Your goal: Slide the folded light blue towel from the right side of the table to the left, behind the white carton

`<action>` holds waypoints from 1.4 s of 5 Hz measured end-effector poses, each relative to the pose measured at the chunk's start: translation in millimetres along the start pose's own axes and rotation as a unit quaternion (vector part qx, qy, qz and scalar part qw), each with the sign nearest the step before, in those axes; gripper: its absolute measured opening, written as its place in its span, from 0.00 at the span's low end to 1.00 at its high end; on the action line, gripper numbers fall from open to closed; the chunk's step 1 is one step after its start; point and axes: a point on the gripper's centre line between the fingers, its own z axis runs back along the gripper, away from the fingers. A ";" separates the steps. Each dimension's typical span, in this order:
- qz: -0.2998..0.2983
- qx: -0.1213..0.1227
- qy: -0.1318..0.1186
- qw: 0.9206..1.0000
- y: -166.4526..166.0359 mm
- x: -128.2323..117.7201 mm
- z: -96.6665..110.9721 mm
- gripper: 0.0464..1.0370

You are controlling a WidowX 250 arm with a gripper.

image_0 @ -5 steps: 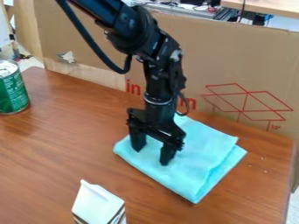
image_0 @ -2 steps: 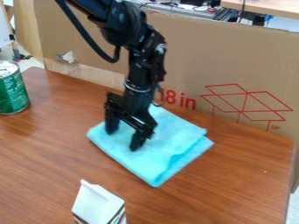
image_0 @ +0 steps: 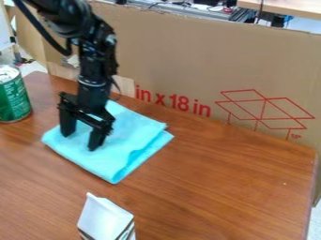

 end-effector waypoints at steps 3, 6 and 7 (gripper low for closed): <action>0.000 -0.073 -0.005 0.997 -1.8 -12.4 1.6 0.96; 0.005 -0.110 -0.053 0.993 4.5 -49.5 70.5 0.96; -0.004 -0.110 -0.058 0.992 4.5 -61.7 87.0 0.96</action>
